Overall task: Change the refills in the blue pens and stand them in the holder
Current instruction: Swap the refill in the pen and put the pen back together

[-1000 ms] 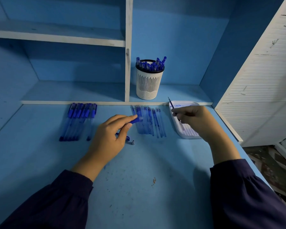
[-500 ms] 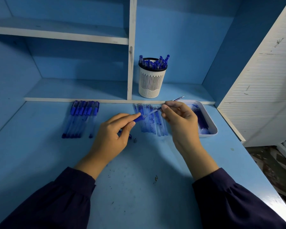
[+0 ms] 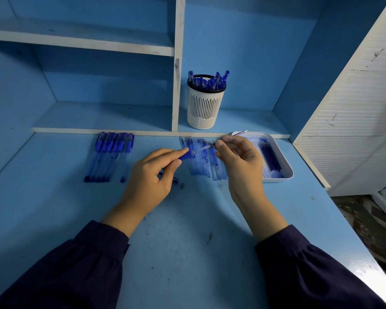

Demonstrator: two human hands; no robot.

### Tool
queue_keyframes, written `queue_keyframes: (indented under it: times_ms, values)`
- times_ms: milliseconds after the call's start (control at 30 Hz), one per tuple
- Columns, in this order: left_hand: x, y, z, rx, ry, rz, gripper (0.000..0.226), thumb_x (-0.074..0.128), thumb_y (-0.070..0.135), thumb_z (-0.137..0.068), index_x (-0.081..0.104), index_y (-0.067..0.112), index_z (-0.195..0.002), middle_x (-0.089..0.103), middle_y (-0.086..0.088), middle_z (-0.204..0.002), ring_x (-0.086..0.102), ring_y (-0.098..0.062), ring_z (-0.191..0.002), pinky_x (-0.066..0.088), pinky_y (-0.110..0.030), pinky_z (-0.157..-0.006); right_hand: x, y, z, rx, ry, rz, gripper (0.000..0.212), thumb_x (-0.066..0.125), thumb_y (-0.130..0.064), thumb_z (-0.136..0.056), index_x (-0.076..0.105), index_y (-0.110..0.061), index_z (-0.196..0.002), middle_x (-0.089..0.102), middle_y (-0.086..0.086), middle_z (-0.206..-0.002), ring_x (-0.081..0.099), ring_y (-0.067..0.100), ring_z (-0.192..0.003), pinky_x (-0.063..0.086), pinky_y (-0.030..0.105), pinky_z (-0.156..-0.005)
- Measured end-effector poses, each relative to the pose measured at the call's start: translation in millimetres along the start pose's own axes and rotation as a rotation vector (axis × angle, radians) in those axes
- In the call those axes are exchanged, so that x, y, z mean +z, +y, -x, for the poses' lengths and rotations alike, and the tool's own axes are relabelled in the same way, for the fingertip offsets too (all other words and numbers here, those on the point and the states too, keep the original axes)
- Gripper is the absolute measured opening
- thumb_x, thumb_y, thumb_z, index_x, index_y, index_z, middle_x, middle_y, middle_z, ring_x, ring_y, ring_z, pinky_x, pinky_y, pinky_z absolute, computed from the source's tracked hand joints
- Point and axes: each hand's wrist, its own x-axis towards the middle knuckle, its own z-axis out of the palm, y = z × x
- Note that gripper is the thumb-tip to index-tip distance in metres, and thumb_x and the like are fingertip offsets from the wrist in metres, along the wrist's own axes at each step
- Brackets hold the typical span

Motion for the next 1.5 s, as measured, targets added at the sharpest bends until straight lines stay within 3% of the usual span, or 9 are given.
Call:
queue_keyframes:
  times_ms: [267, 400, 500, 633, 800, 967, 1200, 1333, 1500]
  values:
    - [-0.2, 4.3, -0.3, 0.020, 0.010, -0.005, 0.029, 0.055, 0.007, -0.096, 0.067, 0.006, -0.122, 0.066, 0.004, -0.097, 0.063, -0.010, -0.082, 0.055, -0.031, -0.072, 13.0, -1.5, 19.0, -0.254, -0.224, 0.297, 0.015, 0.059, 0.008, -0.088, 0.068, -0.001, -0.095, 0.071, 0.004, -0.085, 0.067, 0.013, -0.082, 0.053, 0.026, -0.079]
    - [0.1, 5.0, 2.2, 0.037, -0.016, -0.031, 0.028, 0.058, 0.005, -0.094, 0.068, 0.006, -0.121, 0.068, -0.001, -0.100, 0.064, -0.013, -0.082, 0.054, -0.032, -0.070, 12.7, 3.0, 17.0, -0.295, -0.104, 0.312, 0.012, 0.066, -0.001, -0.088, 0.066, -0.005, -0.099, 0.065, 0.008, -0.090, 0.062, 0.015, -0.083, 0.049, 0.023, -0.077]
    - [-0.8, 2.7, 2.3, 0.018, -0.020, -0.030, 0.028, 0.059, 0.006, -0.095, 0.068, 0.009, -0.121, 0.068, 0.000, -0.102, 0.064, -0.012, -0.084, 0.055, -0.031, -0.070, 8.9, 2.2, 14.7, -0.254, -0.071, 0.296, 0.011, 0.073, -0.005, -0.084, 0.066, -0.003, -0.092, 0.063, 0.009, -0.084, 0.057, 0.013, -0.074, 0.046, 0.021, -0.073]
    - [-2.4, 1.9, 2.5, 0.018, -0.012, -0.033, 0.029, 0.060, 0.005, -0.093, 0.068, 0.004, -0.121, 0.069, -0.002, -0.106, 0.065, -0.010, -0.091, 0.056, -0.026, -0.079, 9.0, -1.1, 19.3, -0.216, -0.173, 0.296, 0.016, 0.053, 0.001, -0.095, 0.067, -0.004, -0.101, 0.067, 0.000, -0.085, 0.064, 0.008, -0.078, 0.050, 0.019, -0.076]
    - [-6.4, 4.0, 4.0, 0.001, -0.002, -0.043, 0.029, 0.061, 0.002, -0.094, 0.068, 0.005, -0.121, 0.069, -0.003, -0.104, 0.064, -0.008, -0.089, 0.054, -0.023, -0.079, 5.4, -2.1, 14.2, -0.247, -0.204, 0.319, 0.008, 0.060, -0.002, -0.092, 0.060, -0.006, -0.098, 0.063, 0.007, -0.083, 0.063, 0.029, -0.081, 0.052, 0.036, -0.076]
    - [-9.6, 5.6, 6.7, -0.001, -0.011, -0.054, 0.027, 0.063, 0.002, -0.094, 0.069, 0.007, -0.120, 0.070, -0.002, -0.102, 0.064, -0.008, -0.087, 0.054, -0.022, -0.077, 0.6, -2.1, 11.1, -0.228, -0.276, 0.403, 0.010, 0.070, -0.002, -0.084, 0.066, -0.011, -0.086, 0.060, -0.007, -0.073, 0.053, 0.007, -0.068, 0.043, 0.017, -0.068]
    - [-13.1, 9.7, 11.9, 0.000, 0.002, -0.049, 0.027, 0.064, -0.001, -0.092, 0.070, 0.006, -0.117, 0.072, -0.003, -0.103, 0.065, -0.006, -0.088, 0.052, -0.013, -0.081, 4.3, -3.8, 21.4, -0.135, -0.424, 0.404, 0.015, 0.063, 0.002, -0.089, 0.069, -0.010, -0.097, 0.068, -0.003, -0.083, 0.061, 0.003, -0.074, 0.045, 0.013, -0.070]
    - [-19.3, 8.3, 14.9, -0.019, 0.019, -0.050, 0.025, 0.062, 0.003, -0.095, 0.070, 0.007, -0.118, 0.072, -0.002, -0.105, 0.066, -0.009, -0.092, 0.054, -0.019, -0.082, 4.6, -7.8, 25.1, -0.064, -0.377, 0.271, 0.023, 0.059, 0.003, -0.091, 0.068, -0.013, -0.106, 0.070, 0.004, -0.090, 0.067, 0.015, -0.086, 0.053, 0.022, -0.081]
    - [-26.7, 7.3, 20.0, -0.065, 0.052, -0.058, 0.026, 0.062, 0.002, -0.094, 0.070, 0.007, -0.119, 0.071, -0.001, -0.108, 0.065, -0.007, -0.095, 0.054, -0.020, -0.084, 0.3, 5.0, 29.7, 0.035, -0.422, 0.609, 0.013, 0.067, -0.008, -0.087, 0.074, -0.015, -0.096, 0.070, -0.004, -0.079, 0.062, 0.002, -0.069, 0.050, 0.018, -0.066]
